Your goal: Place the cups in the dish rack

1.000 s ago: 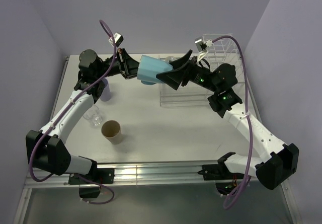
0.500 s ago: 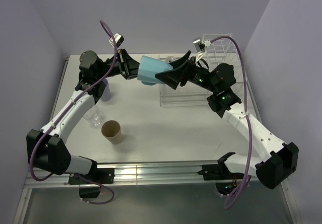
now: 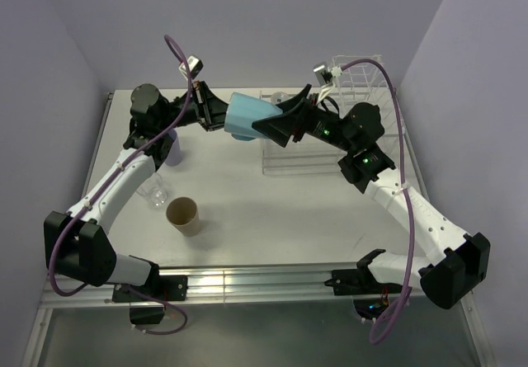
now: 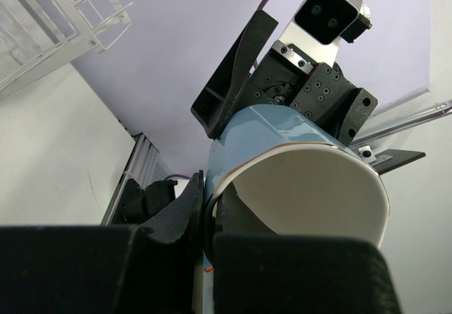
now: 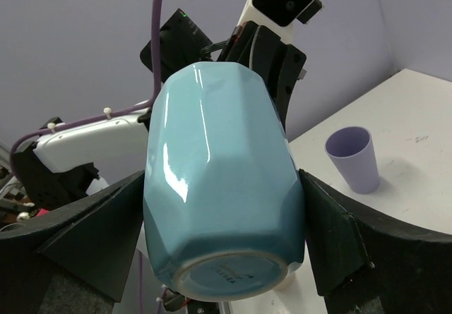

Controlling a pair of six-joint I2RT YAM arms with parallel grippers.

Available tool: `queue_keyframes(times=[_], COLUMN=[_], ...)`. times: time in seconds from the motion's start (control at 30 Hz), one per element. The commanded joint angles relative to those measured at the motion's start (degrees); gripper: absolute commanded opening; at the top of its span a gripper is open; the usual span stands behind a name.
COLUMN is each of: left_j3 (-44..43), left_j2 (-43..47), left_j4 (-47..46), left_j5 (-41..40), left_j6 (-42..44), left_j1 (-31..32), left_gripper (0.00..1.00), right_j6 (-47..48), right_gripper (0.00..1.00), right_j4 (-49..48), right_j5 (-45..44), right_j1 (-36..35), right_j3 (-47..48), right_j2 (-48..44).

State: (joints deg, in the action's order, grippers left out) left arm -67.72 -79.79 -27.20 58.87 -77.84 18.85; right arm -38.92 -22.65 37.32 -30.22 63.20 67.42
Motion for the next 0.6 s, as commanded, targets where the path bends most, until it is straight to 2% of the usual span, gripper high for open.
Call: queue_keyframes(times=[0.0,0.17,0.27,0.3,0.37,0.4,0.47,0.53,0.57], left_j3=[-1.4,-1.0,-0.4,-0.2,0.0,0.0,0.2,0.2,0.3], left_j2=[0.5,0.2,-0.3,-0.3,-0.5,-0.5,-0.7,-0.9,-0.9], left_j4=[-5.3,-6.5,-7.8,-8.0,-8.5,-8.7,-9.4,-9.4,-9.4], left_j5=[-1.7,-2.0,-2.1,-2.1,-2.2,-2.2,-2.2,-2.2,-2.1], left_j6=[-1.0,-1.3,-2.0,-2.0,-2.1,-2.1,-2.4,-2.3,-2.2], left_j1=[0.5,0.4,0.5,0.5,0.5,0.5,0.5,0.5,0.5], left_gripper=[0.00,0.00,0.00,0.00,0.00,0.00,0.00,0.00,0.00], right_j6=[2.0,1.7,1.3,1.0,0.7,0.3,0.0,-0.4,-0.5], right_gripper=[0.91,0.89,0.77,0.64,0.51,0.37,0.22,0.01,0.00], right_j4=[1.5,1.6,1.5,1.4,1.1,1.0,0.8,1.0,1.2], right_j5=[-0.3,-0.1,0.1,0.1,0.6,0.9,1.3,1.2,1.0], right_j1=[-1.3,-1.4,-1.4,-1.4,-1.4,-1.4,-1.4,-1.4,-1.4], right_j3=[2.0,1.8,1.8,1.8,1.9,2.0,2.0,2.1,2.3], right_j2=[0.2,0.1,0.1,0.1,0.1,0.4,0.5,0.5,0.4])
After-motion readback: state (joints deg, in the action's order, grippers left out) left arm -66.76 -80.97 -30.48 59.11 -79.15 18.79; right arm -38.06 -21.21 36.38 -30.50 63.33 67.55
